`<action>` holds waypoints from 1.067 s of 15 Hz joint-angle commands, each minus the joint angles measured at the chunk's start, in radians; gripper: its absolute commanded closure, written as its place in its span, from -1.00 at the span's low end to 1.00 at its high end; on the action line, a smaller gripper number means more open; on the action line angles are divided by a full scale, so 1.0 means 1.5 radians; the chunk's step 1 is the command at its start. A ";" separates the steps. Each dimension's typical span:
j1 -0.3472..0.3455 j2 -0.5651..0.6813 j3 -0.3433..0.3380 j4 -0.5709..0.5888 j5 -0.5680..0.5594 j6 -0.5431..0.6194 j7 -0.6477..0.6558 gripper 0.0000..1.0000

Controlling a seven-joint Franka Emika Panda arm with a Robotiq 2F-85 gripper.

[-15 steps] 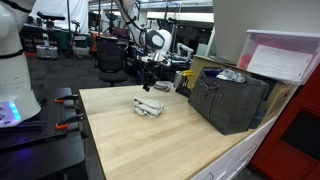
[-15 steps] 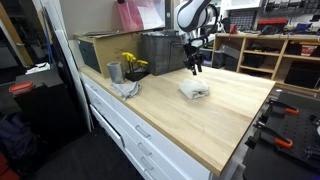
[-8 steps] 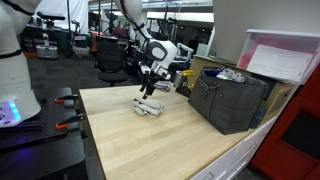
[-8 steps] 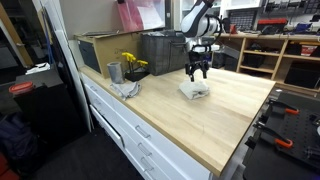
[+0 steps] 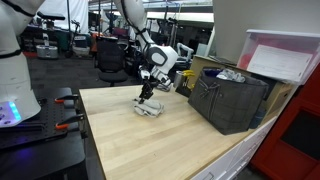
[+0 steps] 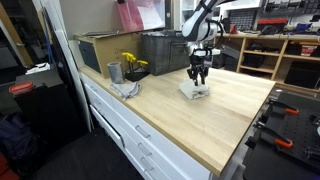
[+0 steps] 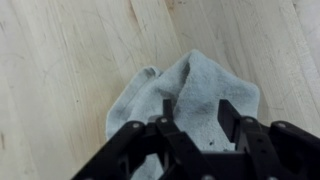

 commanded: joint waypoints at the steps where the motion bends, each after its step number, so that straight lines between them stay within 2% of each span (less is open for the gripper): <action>1: -0.005 -0.008 -0.005 -0.004 -0.008 0.013 -0.017 0.60; 4: 0.003 -0.029 -0.011 -0.012 -0.028 0.028 -0.013 0.99; 10: 0.032 -0.061 0.003 -0.004 -0.058 0.028 -0.002 0.99; 16: 0.107 -0.071 0.049 0.037 -0.096 0.020 -0.009 0.99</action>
